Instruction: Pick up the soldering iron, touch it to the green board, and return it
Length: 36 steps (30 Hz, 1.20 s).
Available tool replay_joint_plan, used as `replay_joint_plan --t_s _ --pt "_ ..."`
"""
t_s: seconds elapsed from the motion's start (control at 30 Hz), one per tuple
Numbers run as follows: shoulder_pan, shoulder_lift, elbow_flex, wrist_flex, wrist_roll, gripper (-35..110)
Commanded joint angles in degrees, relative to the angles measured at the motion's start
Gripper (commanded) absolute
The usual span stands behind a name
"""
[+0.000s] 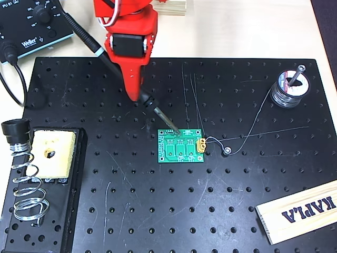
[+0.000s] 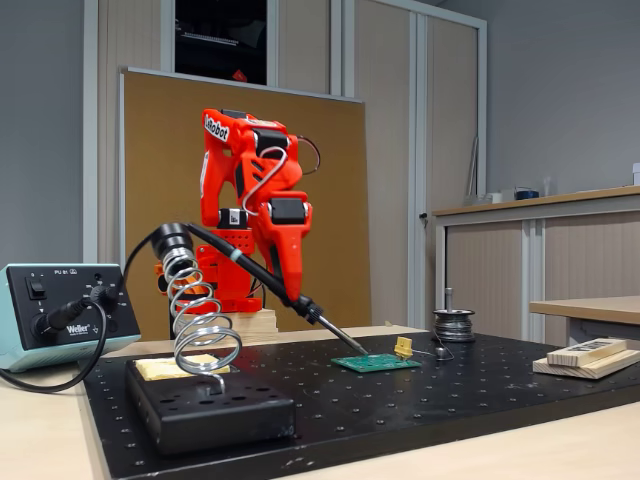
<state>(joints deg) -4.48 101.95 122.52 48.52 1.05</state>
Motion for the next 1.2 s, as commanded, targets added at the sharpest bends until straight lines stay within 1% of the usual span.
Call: replay_joint_plan --t_s 0.0,0.23,0.47,0.77,1.17 --pt "-1.5 -1.6 -7.6 2.5 -1.4 0" --pt "-3.8 -10.0 -17.8 4.3 -1.8 0" --pt "-4.8 -14.9 -21.6 3.7 -1.6 0" --pt "-5.2 -17.2 -23.2 3.3 -1.4 0" --pt "-5.2 -17.1 -20.8 2.5 -0.6 0"
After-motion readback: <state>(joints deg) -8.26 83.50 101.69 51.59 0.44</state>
